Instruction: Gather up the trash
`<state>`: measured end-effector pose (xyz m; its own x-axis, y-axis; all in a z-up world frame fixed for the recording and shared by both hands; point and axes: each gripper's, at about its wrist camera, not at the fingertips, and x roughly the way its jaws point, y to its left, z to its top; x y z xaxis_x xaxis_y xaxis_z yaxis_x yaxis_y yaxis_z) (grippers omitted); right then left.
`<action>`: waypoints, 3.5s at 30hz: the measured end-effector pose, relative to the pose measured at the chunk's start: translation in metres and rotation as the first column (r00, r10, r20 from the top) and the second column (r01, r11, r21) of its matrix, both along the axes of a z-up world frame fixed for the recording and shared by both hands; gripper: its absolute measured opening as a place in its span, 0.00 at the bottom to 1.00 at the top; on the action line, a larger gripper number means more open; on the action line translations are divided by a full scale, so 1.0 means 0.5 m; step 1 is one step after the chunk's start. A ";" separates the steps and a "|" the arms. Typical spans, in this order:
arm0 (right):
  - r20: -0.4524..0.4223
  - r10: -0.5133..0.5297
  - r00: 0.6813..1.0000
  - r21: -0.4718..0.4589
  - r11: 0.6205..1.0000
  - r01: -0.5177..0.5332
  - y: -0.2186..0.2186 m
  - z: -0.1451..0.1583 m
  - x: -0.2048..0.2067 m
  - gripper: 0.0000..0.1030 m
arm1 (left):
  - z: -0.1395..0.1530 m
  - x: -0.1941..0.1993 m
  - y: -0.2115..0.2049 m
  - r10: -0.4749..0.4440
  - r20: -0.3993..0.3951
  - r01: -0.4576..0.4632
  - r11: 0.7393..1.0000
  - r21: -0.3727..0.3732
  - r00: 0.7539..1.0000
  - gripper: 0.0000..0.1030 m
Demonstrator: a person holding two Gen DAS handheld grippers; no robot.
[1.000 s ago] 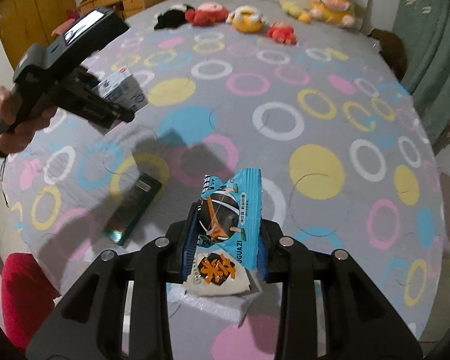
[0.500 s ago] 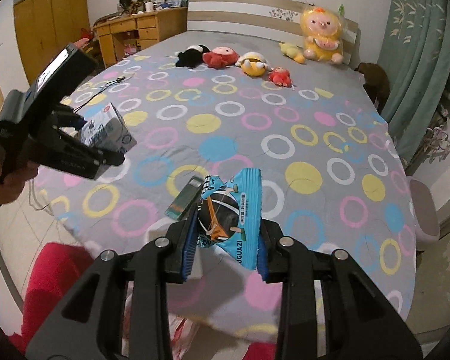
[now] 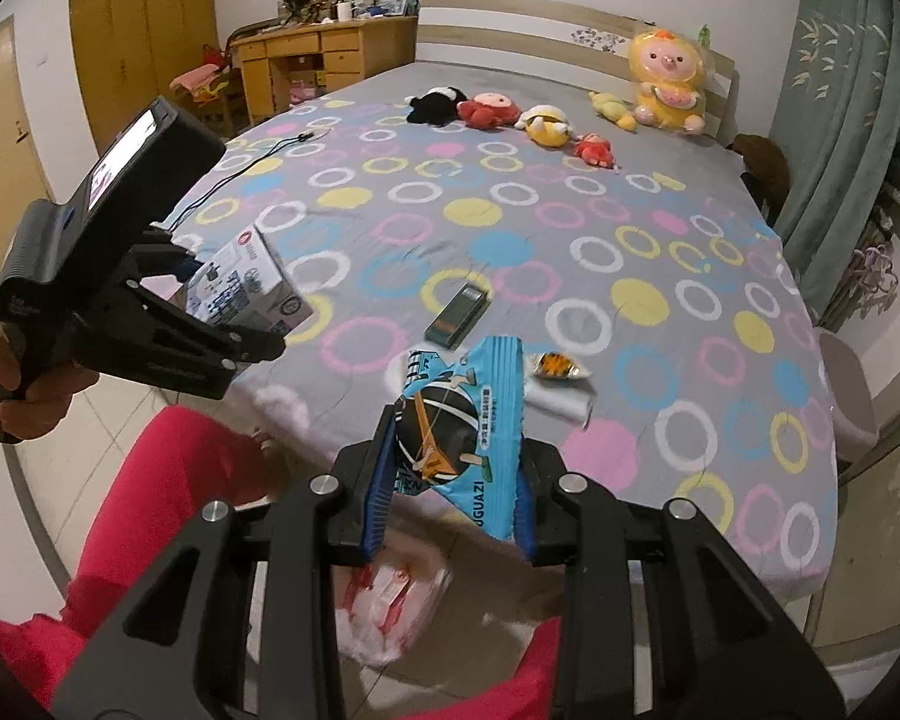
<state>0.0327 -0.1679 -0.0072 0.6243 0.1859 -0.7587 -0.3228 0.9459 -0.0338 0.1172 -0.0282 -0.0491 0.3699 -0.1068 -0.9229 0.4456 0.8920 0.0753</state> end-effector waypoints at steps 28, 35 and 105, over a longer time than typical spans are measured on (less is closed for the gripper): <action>-0.162 -0.008 0.987 -0.014 1.000 0.006 0.092 -0.219 -0.153 0.31 | -0.235 -0.175 0.006 0.107 -0.174 -0.124 0.988 -0.088 0.979 0.64; -0.212 -0.048 0.976 -0.002 0.999 0.049 0.090 -0.300 -0.135 0.31 | -0.304 -0.170 0.011 0.150 -0.219 -0.171 0.982 -0.084 0.964 0.64; -0.780 -0.126 0.614 0.018 0.974 0.224 0.097 -0.863 -0.003 0.32 | -0.844 -0.065 -0.017 0.333 -0.713 -0.297 0.938 0.181 0.617 0.64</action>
<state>0.0310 -0.1193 -0.4388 -0.1500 0.2432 -0.9583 -0.0120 0.9688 0.2477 0.0849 -0.0369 -0.4711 -0.4123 -0.0689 -0.9084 0.0652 0.9923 -0.1049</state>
